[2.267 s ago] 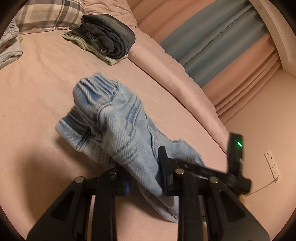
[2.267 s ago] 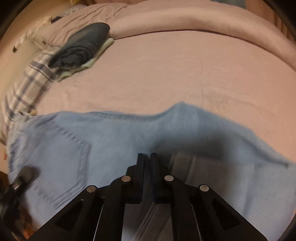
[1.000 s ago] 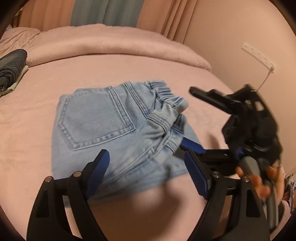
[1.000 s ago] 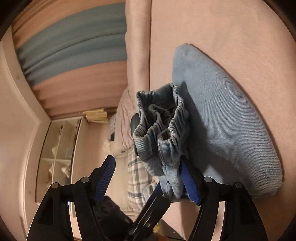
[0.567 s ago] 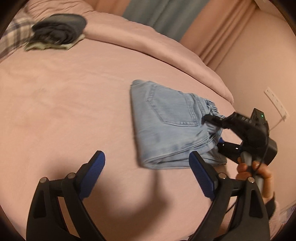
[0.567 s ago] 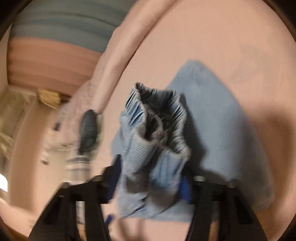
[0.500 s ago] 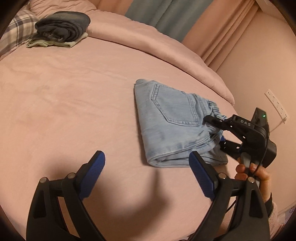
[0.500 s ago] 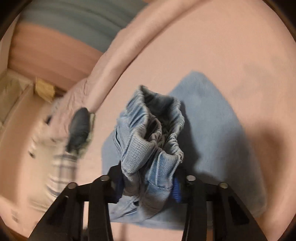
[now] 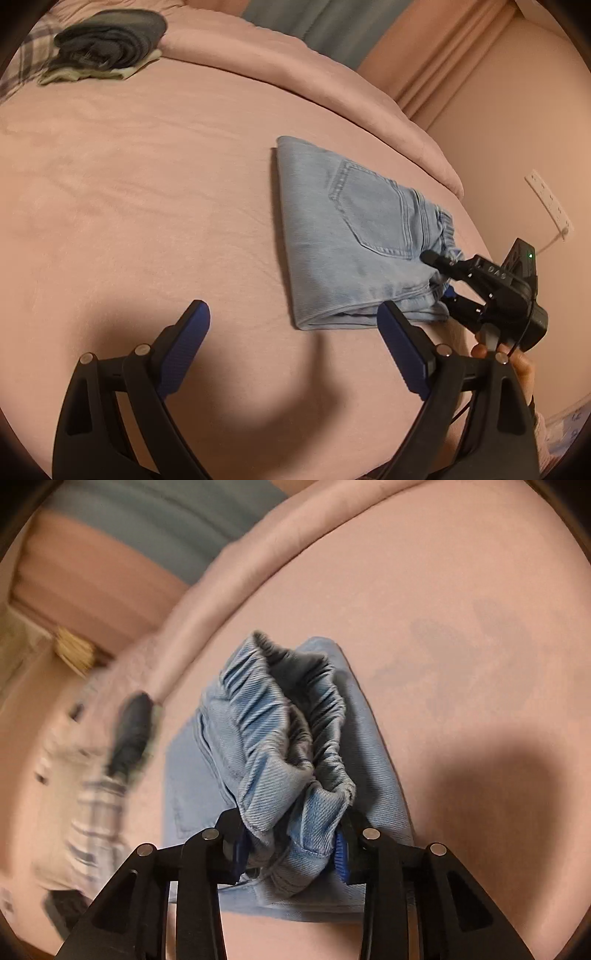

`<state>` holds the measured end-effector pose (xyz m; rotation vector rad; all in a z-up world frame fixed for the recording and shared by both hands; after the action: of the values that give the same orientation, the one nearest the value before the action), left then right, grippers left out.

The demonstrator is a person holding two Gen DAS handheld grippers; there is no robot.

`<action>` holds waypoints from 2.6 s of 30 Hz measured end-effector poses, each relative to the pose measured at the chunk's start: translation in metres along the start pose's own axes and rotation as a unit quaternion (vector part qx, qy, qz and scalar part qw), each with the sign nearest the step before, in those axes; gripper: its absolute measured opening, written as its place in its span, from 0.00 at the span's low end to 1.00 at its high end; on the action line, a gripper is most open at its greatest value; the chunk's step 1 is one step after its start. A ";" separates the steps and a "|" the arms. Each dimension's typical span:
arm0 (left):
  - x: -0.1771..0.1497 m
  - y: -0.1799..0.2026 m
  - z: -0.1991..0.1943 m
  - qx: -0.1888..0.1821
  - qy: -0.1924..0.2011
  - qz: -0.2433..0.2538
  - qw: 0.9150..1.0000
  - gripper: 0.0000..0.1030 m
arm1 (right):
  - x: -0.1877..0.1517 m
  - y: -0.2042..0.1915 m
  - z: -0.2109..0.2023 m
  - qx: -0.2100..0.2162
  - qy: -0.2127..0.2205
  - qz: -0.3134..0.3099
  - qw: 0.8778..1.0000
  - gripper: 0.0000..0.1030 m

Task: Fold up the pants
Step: 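Lower the held waistband onto the folded jeans with the right gripper, then open the right gripper and pull it back from the waistband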

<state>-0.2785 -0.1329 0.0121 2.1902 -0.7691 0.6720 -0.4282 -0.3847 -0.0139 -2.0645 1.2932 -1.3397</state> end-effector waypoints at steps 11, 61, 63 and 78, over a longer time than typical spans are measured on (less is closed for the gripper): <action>0.019 0.010 0.017 0.007 0.008 0.031 0.999 0.89 | 0.030 -0.025 -0.052 -0.061 0.067 -0.103 0.991 0.61; 0.026 0.012 0.035 -0.016 -0.028 -0.004 0.999 0.93 | -0.017 -0.061 -0.044 -0.047 0.058 -0.277 0.958 0.70; 0.020 -0.002 0.029 -0.010 -0.034 -0.025 0.999 0.92 | -0.014 -0.058 -0.050 -0.035 0.056 -0.261 0.963 0.71; 0.016 -0.003 0.036 -0.027 -0.062 -0.041 0.997 0.93 | -0.008 -0.006 -0.028 -0.047 -0.009 -0.141 0.989 0.71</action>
<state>-0.2572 -0.1634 -0.0004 2.2174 -0.7456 0.4725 -0.4505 -0.3707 -0.0005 -2.3910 1.1063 -1.3936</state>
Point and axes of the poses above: each gripper's, at about its wrist camera, not at the fingertips, and z roughly the way its jaws point, y to its right, x to its top, the point moved 4 cm from there along z, roughly the way its jaws point, and after that the axes turned 6 degrees about y, right-handed, at the moved point
